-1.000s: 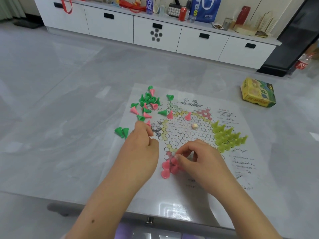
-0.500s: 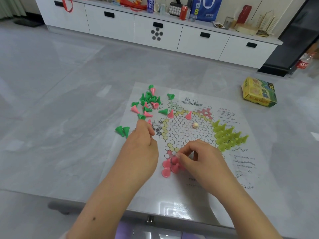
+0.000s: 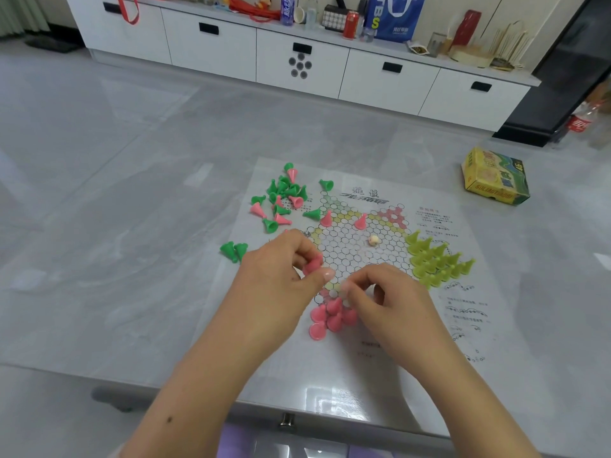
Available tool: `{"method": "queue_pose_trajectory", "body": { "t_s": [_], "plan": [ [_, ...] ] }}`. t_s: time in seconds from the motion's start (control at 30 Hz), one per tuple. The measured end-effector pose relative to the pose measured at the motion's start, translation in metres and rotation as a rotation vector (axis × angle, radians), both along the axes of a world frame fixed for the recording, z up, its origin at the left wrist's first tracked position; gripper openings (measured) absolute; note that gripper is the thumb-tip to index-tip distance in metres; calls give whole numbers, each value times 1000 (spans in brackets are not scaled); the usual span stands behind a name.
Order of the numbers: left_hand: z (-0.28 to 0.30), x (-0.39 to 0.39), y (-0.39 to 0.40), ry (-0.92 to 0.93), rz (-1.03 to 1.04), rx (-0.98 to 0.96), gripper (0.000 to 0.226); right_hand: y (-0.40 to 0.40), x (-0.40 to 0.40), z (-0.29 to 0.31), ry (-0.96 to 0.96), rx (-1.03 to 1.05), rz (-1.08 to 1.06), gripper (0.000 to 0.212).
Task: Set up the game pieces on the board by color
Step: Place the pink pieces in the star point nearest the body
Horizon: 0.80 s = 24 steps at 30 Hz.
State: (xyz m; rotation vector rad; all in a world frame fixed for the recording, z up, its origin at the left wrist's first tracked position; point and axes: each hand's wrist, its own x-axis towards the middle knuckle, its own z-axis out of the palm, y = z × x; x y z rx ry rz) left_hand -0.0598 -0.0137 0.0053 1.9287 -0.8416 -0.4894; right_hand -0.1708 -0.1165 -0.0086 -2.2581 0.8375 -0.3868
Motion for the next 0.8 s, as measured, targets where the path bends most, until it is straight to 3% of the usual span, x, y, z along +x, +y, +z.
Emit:
{"method": "queue_pose_trajectory", "body": {
  "t_s": [0.07,0.17,0.37,0.6,0.8],
  "plan": [
    [0,-1,1,5,-42,-10,15,3,1,8,-174,85,-9,17],
    [-1,-4,0,-33,-71,-31,18,13,1,25,-380,376,106,15],
    [1,-6,1,-122,-109,-51,28,16,2,28,-418,455,121,14],
    [2,-5,3,-39,-123,-75,27,12,5,32,-429,425,63,17],
    [-1,5,12,3,-14,7,20,-4,14,4,-176,86,-59,30]
  ]
}}
